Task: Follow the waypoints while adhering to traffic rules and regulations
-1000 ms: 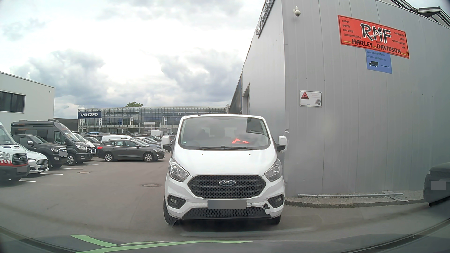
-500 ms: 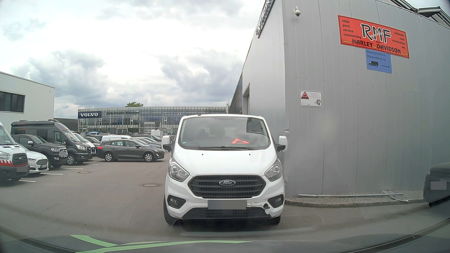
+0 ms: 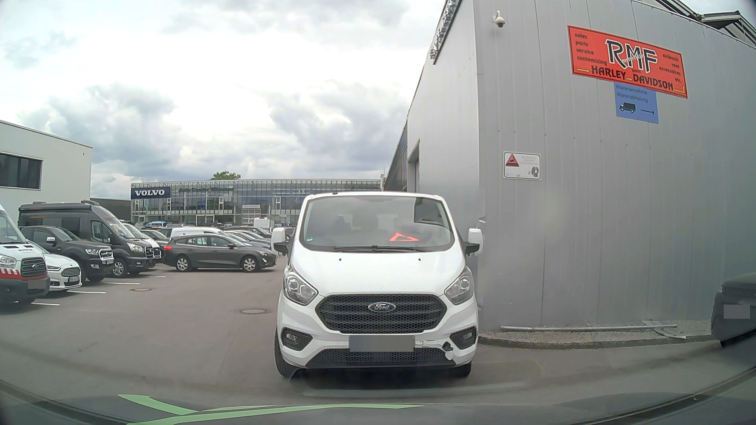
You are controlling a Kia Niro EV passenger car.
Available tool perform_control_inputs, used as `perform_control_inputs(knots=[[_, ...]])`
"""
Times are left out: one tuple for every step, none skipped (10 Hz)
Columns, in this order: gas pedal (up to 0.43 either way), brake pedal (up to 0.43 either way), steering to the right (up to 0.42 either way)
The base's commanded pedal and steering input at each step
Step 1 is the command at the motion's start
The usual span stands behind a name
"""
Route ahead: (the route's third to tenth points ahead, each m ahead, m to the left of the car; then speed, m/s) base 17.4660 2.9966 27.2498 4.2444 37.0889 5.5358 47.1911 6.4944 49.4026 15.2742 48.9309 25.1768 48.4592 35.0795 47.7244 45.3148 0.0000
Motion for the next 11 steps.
perform_control_inputs(knots=[[0.0, 0.457, -0.462], [0.0, 0.457, -0.463], [0.0, 0.457, -0.462], [0.0, 0.457, -0.462], [0.0, 0.457, -0.462], [0.0, 0.457, -0.463], [0.0, 0.457, -0.462], [0.0, 0.457, -0.462], [0.0, 0.457, -0.462], [0.0, 0.457, -0.462], [0.0, 0.457, -0.462]])
